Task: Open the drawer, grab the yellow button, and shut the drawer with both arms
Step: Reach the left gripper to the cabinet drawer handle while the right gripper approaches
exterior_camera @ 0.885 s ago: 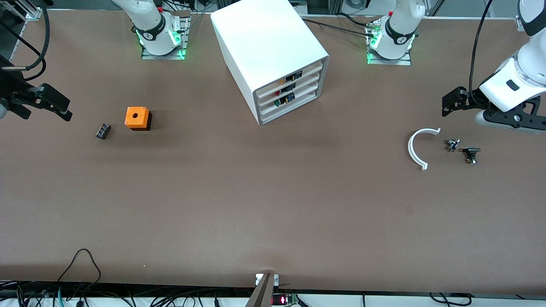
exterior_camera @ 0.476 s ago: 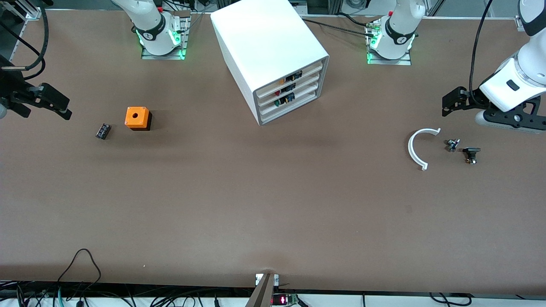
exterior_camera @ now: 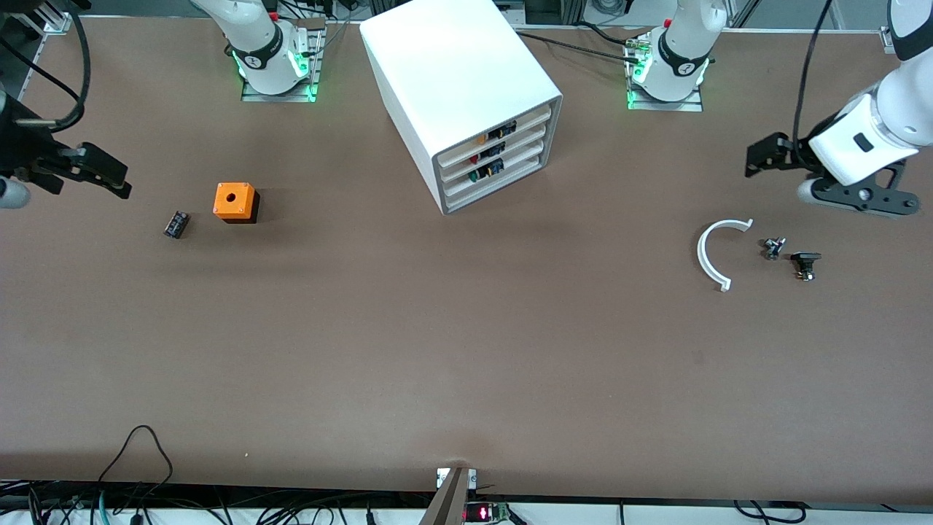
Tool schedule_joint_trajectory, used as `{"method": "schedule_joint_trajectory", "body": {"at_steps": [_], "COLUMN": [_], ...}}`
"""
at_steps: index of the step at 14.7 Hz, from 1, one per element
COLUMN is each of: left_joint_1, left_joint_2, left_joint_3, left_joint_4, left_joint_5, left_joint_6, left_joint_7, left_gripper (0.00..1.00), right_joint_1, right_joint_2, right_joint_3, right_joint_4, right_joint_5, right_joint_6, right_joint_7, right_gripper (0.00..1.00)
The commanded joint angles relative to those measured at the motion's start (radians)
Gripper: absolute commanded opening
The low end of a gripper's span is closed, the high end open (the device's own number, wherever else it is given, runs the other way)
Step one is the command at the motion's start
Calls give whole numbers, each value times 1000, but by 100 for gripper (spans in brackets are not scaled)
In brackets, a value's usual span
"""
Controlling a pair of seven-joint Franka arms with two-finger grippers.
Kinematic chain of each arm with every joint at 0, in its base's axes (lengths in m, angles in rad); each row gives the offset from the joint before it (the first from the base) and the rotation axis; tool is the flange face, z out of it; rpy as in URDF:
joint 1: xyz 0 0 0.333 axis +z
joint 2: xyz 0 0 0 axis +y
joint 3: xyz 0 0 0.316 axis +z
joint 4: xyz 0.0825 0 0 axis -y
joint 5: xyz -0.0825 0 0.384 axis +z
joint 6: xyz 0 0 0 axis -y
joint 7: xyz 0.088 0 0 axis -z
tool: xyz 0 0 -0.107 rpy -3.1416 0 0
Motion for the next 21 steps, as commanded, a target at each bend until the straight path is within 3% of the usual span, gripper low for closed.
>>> {"method": "schedule_joint_trajectory", "body": {"at_steps": [1, 4, 8, 10, 12, 13, 14, 21], "left_joint_1": [0, -15, -17, -10, -16, -15, 0, -10], "left_joint_2": [70, 125, 228, 219, 190, 176, 177, 194], "left_joint_3": [2, -20, -28, -29, -32, -67, -107, -129], "left_joint_4": [16, 10, -42, -141, -278, -324, -347, -490], "left_joint_5": [-174, -278, -441, -553, -726, -760, -771, -940], "left_joint_6": [-130, -149, -91, -7, 84, 116, 118, 127], "left_joint_7": [4, 39, 297, 375, 431, 451, 477, 783], "left_gripper": [100, 100, 99, 98, 89, 86, 75, 70], "right_joint_1": [1, -3, 2, 13, 31, 43, 63, 140], "right_joint_2": [28, 77, 128, 148, 182, 192, 203, 263], "right_joint_3": [6, 6, 6, 9, 9, 11, 11, 11], "right_joint_4": [-38, -38, -38, -34, -29, -29, -28, 40], "right_joint_5": [-14, -6, -1, 23, 80, 83, 83, 89], "right_joint_6": [4, 42, 93, 105, 108, 116, 133, 124], "right_joint_7": [-30, -64, -61, -41, 29, 95, 138, 342], "right_gripper": [100, 100, 100, 100, 100, 100, 100, 100]}}
